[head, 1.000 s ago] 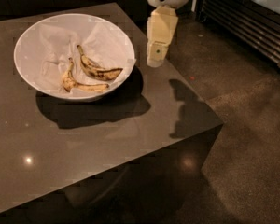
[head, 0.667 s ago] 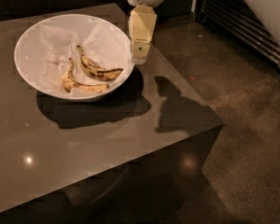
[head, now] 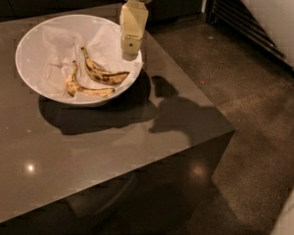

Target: Pick banana from white bowl

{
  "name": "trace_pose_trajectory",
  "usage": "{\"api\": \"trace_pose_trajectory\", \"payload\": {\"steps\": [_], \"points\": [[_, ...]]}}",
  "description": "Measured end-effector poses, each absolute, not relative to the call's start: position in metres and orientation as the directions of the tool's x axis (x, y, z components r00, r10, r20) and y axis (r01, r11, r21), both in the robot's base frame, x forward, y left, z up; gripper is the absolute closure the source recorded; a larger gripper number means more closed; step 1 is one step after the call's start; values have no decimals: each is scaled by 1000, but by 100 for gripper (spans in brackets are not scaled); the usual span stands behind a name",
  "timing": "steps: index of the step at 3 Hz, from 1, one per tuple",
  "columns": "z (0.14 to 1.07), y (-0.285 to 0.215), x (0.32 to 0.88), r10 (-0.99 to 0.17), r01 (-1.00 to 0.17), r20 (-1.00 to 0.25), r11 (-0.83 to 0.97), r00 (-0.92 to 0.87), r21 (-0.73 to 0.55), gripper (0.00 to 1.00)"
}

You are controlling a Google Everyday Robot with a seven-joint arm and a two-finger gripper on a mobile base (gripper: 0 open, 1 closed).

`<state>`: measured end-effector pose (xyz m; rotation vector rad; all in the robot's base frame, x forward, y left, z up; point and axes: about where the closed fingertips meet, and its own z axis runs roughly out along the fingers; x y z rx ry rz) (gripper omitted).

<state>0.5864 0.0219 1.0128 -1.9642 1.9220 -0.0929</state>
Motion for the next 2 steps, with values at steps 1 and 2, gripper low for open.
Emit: {"api": "trace_pose_trajectory", "payload": {"steps": [1, 2], "points": [[1007, 66, 606, -957, -960, -282, 10, 72, -280, 0], [1008, 69, 608, -954, -956, -291, 13, 77, -293, 0]]}}
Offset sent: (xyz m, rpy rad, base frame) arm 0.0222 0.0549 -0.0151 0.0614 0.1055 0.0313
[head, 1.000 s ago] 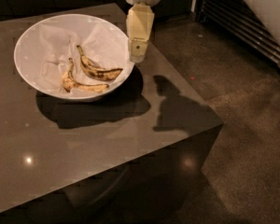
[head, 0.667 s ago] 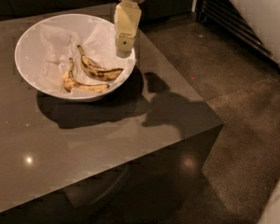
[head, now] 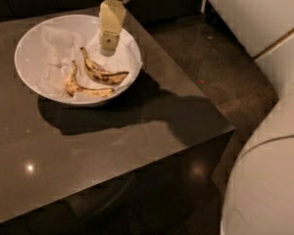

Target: Pick banana from white bowl

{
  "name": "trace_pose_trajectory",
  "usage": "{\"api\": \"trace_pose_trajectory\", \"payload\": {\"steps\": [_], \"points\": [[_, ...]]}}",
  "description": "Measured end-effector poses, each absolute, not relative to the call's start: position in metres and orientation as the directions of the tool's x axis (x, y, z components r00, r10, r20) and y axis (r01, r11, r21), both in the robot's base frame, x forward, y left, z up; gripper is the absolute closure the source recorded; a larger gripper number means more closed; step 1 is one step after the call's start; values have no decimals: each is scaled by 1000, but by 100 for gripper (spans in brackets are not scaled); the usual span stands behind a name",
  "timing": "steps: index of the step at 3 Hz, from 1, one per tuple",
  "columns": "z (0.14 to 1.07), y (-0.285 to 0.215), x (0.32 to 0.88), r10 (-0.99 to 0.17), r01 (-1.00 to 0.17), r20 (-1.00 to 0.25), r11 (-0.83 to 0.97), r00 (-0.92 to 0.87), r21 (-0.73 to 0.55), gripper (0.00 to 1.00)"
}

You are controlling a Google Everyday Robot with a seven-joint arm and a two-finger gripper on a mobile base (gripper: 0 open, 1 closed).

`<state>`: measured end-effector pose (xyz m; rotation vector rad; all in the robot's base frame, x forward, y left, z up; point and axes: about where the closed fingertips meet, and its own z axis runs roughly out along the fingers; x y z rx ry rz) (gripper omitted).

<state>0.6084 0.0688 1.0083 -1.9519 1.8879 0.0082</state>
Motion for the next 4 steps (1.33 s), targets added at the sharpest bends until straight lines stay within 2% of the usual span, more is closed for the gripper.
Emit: {"api": "trace_pose_trajectory", "payload": {"steps": [1, 3, 4], "points": [[1009, 70, 616, -940, -953, -329, 11, 93, -302, 0], [974, 93, 617, -937, -973, -321, -71, 140, -218, 0], [953, 102, 613, -941, -979, -301, -102, 152, -174, 19]]}}
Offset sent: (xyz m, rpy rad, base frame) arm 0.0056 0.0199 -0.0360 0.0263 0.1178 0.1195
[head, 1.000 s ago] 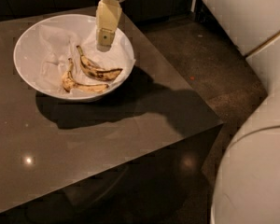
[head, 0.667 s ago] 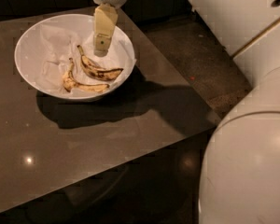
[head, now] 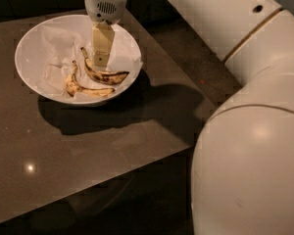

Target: Pick banana from white bowl

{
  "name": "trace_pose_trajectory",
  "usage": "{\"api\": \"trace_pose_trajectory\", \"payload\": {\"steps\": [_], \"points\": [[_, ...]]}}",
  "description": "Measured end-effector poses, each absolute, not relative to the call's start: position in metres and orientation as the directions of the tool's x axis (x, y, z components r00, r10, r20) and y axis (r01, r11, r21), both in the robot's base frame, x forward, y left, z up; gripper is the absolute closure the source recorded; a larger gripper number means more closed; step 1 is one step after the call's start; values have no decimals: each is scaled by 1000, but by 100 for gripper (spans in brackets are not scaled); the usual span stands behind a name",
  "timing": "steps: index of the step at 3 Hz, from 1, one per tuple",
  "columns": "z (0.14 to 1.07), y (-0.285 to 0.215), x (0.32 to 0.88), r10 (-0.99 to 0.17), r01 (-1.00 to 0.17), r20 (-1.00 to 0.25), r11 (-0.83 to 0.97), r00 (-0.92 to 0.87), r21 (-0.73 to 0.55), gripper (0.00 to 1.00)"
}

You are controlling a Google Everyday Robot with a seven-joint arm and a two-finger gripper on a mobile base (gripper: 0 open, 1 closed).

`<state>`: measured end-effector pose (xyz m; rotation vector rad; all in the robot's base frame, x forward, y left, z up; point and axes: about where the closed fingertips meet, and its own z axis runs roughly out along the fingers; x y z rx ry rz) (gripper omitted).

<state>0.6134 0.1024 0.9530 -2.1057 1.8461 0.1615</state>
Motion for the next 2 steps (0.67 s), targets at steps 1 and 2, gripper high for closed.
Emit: {"api": "trace_pose_trajectory", "payload": {"steps": [1, 2], "points": [[936, 106, 610, -948, -986, -287, -107, 140, -127, 33], [922, 106, 614, -956, -991, -270, -95, 118, -95, 31]]}}
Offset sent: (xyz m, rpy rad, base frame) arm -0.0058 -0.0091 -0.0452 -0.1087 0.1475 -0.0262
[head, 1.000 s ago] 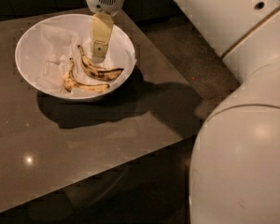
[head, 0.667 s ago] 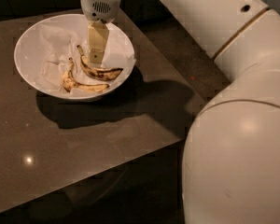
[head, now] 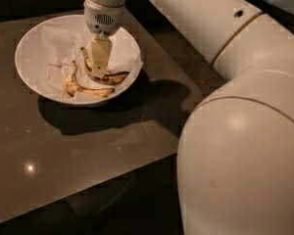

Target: Pick banana from white bowl

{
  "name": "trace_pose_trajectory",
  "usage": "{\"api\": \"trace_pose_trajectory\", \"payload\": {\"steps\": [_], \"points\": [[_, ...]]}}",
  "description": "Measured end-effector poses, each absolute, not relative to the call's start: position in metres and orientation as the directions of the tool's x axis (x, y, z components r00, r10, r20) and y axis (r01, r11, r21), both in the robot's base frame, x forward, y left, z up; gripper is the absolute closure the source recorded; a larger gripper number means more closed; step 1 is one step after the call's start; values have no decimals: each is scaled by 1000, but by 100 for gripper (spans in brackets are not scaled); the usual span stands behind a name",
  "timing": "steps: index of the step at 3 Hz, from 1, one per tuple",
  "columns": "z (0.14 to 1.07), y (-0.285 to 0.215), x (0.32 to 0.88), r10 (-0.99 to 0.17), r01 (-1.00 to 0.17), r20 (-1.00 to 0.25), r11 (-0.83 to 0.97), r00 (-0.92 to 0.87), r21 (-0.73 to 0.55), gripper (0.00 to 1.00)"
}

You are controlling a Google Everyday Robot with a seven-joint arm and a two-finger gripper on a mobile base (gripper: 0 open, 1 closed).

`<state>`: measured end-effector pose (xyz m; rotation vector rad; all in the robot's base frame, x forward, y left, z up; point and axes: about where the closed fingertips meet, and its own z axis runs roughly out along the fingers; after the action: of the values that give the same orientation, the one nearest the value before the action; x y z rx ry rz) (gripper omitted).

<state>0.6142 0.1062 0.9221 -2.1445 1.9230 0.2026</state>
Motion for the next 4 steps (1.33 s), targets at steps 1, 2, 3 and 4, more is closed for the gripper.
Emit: {"api": "trace_pose_trajectory", "payload": {"steps": [1, 2, 3, 4], "points": [[910, 105, 622, -970, -995, -228, -68, 83, -73, 24], [902, 104, 630, -978, -998, -203, -33, 44, -61, 29], [893, 105, 635, -982, -999, -186, -11, 19, -45, 48], [889, 106, 637, -984, -999, -178, 1, 5, -35, 55]]}}
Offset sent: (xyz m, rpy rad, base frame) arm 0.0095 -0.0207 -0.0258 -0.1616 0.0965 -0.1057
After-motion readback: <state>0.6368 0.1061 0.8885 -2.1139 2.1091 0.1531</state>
